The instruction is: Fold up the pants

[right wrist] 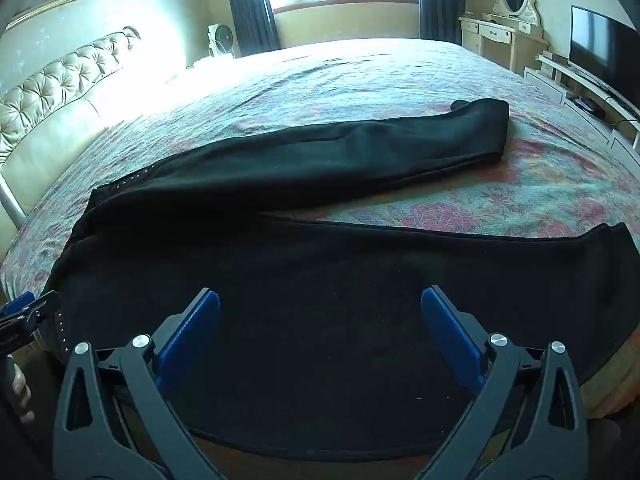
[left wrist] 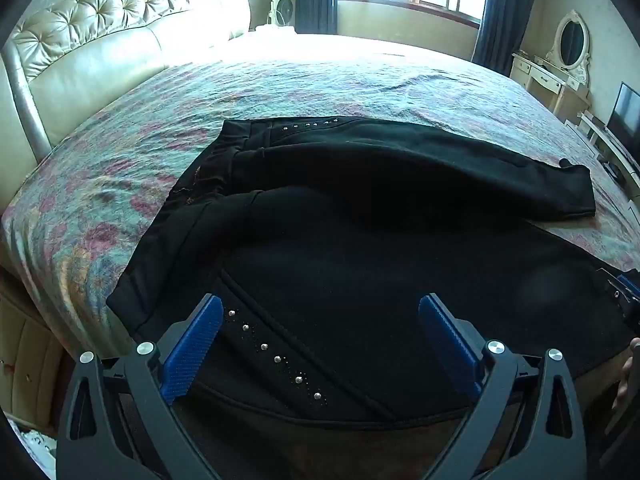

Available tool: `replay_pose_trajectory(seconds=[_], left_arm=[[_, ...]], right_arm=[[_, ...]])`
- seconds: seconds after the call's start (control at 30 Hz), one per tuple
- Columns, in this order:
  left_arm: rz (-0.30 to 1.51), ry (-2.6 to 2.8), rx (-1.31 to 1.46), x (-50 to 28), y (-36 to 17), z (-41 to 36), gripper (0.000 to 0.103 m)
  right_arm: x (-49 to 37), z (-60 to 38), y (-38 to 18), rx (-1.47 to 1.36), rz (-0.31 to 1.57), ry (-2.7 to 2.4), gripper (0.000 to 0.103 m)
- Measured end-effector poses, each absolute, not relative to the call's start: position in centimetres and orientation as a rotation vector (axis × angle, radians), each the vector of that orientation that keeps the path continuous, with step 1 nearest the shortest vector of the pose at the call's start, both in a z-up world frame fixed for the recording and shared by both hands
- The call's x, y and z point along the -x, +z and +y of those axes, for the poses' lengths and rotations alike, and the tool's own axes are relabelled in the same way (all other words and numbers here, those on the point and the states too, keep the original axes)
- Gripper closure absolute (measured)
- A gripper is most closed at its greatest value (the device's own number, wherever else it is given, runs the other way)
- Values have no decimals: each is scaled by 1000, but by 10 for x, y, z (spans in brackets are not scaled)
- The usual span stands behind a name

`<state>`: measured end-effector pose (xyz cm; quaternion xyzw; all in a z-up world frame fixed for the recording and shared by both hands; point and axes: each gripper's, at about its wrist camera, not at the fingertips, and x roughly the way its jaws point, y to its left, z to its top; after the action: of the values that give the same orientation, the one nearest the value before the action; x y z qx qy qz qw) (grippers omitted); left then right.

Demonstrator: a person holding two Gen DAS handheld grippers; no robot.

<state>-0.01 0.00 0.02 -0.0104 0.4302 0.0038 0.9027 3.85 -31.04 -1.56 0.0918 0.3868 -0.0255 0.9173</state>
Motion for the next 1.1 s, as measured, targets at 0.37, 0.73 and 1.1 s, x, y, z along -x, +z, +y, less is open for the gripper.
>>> replay_pose_trajectory(seconds=[0.37, 0.73, 1.1], left_arm=[[887, -17, 22, 6, 2, -15, 5], [877, -40, 19, 8, 8, -15, 5], [880, -46, 21, 10, 8, -17, 5]], right_arm=[[-30, -311, -13, -207, 809, -53, 2], [-24, -310, -10, -208, 799, -61, 2], [-23, -311, -9, -208, 801, -60, 2]])
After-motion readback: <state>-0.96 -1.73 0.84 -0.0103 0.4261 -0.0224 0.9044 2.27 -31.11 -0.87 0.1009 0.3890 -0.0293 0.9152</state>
